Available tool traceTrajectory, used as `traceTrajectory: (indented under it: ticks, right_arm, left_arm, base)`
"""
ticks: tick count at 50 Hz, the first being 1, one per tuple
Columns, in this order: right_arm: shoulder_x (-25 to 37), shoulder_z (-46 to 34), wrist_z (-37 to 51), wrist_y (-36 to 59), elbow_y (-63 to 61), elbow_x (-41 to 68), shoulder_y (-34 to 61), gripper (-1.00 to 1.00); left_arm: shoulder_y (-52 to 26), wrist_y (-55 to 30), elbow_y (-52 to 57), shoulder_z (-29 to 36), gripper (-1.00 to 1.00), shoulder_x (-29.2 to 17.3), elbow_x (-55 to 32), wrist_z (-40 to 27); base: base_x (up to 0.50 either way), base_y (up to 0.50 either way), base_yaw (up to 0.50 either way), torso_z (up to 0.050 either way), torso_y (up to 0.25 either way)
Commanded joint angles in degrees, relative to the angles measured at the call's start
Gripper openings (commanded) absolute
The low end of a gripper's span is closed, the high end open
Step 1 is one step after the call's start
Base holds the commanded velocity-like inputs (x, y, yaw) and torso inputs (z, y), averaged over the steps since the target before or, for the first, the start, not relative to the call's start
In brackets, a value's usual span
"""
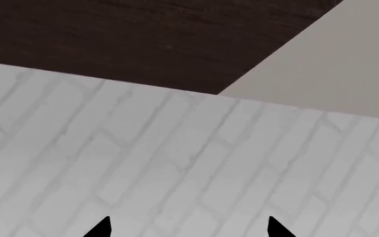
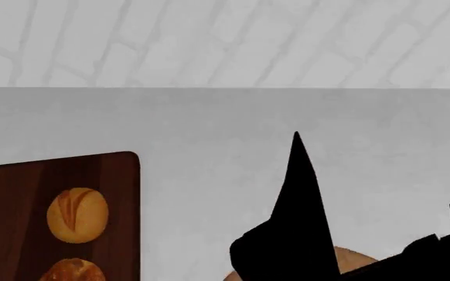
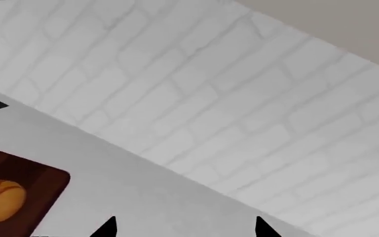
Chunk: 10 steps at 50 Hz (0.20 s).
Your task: Place all breads on the cutting board.
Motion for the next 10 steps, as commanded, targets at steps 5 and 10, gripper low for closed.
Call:
traceTrajectory:
  ticks: [5,10]
  right_arm:
    - [12.57,9.98,9.37,21.85,3.38,5.36,3.55,1.0]
    - [17.38,12.89,9.37,22.42,0.26,6.79,3.54,1.0]
  left_arm:
    - [0.34,1.15,0.43,0.3,1.0,-0.04,1.68,0.76]
    - [0.19,0.82,0.42,0.49,1.0,-0.26,1.52,0.1]
  base:
    - [0.0,0.0,0.0,0.0,0.0]
    - [0.0,0.0,0.0,0.0,0.0]
